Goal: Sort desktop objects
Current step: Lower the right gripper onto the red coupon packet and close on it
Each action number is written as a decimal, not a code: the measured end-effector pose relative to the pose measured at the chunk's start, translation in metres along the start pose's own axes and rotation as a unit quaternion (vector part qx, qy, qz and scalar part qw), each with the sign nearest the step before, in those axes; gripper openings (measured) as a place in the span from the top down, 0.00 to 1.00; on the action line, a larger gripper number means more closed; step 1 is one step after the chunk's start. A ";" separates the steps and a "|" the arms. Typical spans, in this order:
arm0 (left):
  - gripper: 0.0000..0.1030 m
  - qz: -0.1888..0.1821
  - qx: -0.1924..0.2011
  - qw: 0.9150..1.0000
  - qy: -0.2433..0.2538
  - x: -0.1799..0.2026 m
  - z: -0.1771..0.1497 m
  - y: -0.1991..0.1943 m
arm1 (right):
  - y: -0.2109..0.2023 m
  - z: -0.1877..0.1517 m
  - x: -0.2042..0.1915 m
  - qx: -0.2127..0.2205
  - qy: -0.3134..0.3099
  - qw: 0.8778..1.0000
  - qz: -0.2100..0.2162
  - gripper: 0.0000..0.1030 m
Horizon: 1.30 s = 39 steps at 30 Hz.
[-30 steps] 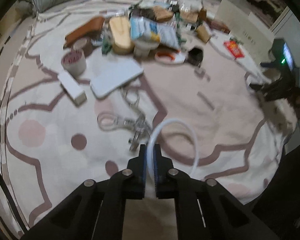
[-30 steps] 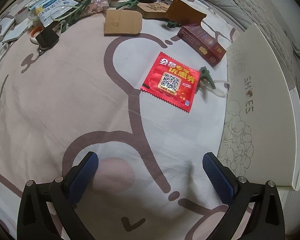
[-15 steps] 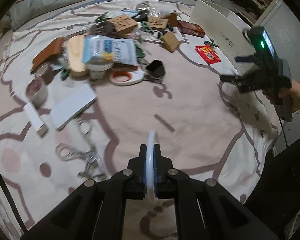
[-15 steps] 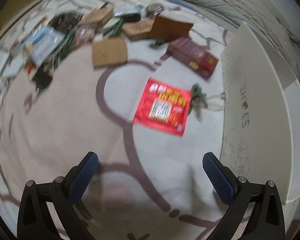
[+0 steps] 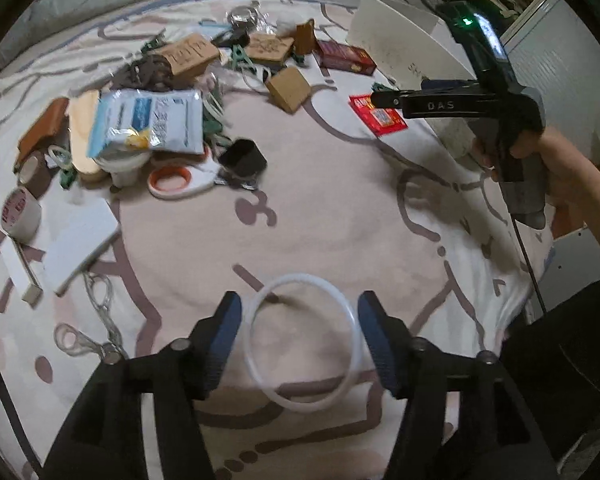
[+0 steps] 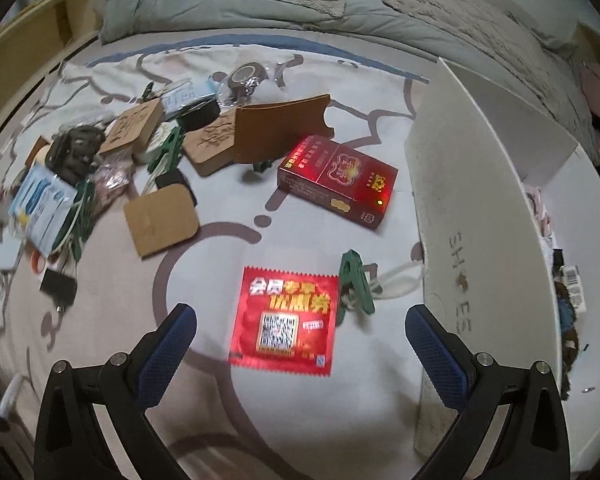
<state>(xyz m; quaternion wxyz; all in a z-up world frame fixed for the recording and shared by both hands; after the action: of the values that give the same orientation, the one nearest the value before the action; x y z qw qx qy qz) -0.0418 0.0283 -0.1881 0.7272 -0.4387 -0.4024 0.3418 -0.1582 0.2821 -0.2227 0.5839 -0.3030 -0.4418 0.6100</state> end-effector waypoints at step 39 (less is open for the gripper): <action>0.20 0.056 0.014 0.998 0.024 0.005 -0.033 0.041 | 0.045 -0.022 -0.005 -0.022 0.012 1.000 0.019 0.00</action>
<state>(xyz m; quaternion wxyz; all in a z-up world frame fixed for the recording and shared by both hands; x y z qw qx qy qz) -0.0163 0.0356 -0.2337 0.7224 -0.4584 -0.3551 0.3768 -0.1579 0.2848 -0.2733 0.5708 -0.3316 -0.4420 0.6073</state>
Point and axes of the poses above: each gripper's, at about its wrist camera, not at the fingertips, and y roughly the way its jaws point, x to its right, z to its top, the point moved 1 cm from there along y, roughly the way its jaws point, and after that the axes turned 7 degrees about -y, right-handed, at the moved point
